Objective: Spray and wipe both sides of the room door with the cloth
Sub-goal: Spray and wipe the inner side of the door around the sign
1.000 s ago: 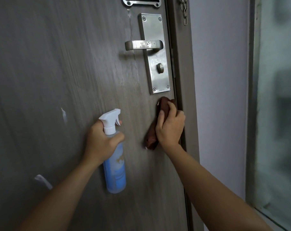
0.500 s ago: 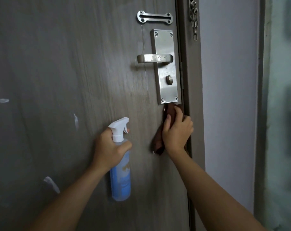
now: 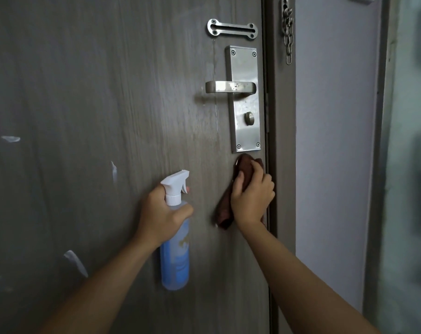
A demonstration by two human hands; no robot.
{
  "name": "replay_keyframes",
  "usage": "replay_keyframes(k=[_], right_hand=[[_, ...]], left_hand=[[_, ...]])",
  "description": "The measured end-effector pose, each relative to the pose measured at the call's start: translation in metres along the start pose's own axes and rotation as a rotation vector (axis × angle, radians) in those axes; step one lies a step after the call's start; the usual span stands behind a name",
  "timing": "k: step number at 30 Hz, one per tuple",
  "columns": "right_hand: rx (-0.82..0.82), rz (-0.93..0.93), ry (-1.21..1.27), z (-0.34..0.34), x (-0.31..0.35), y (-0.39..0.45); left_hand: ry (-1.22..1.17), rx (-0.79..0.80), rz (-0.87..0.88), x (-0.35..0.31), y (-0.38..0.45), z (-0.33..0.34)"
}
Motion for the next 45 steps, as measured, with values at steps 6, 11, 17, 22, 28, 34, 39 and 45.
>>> replay_keyframes(k=[6, 11, 17, 22, 28, 34, 39, 45], right_hand=[[0.132, -0.524, -0.067, 0.013, 0.065, -0.015], [0.121, -0.304, -0.01, 0.0, 0.009, 0.004], [0.01, 0.067, 0.003, -0.001, 0.022, 0.006], [0.169, -0.68, -0.107, 0.005, 0.037, -0.012], [0.082, -0.062, -0.058, -0.011, -0.008, 0.004], [0.13, -0.336, -0.065, 0.008, 0.063, -0.046], [0.1, -0.219, -0.059, 0.002, 0.044, -0.019], [0.143, 0.023, 0.103, 0.004, 0.102, -0.023]], left_hand=[[0.016, -0.01, 0.026, 0.0, -0.001, 0.001], [0.005, 0.003, 0.022, -0.002, -0.002, -0.002], [0.0, -0.002, 0.013, 0.006, 0.003, -0.001], [0.025, 0.01, 0.02, 0.006, 0.003, 0.0], [0.022, -0.012, 0.028, 0.002, 0.0, 0.001], [0.024, -0.012, -0.005, 0.002, -0.003, -0.001], [-0.108, -0.057, -0.111, 0.002, -0.015, -0.021], [-0.076, -0.209, -0.121, 0.005, -0.038, -0.085]])
Point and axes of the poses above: each hand's wrist, its own y-axis towards the middle knuckle, its own z-axis out of the palm, x = y × z, the point moved 5 cm from there along y, towards the middle knuckle, and after that the axes turned 14 degrees about -z, right-handed, at the moved point
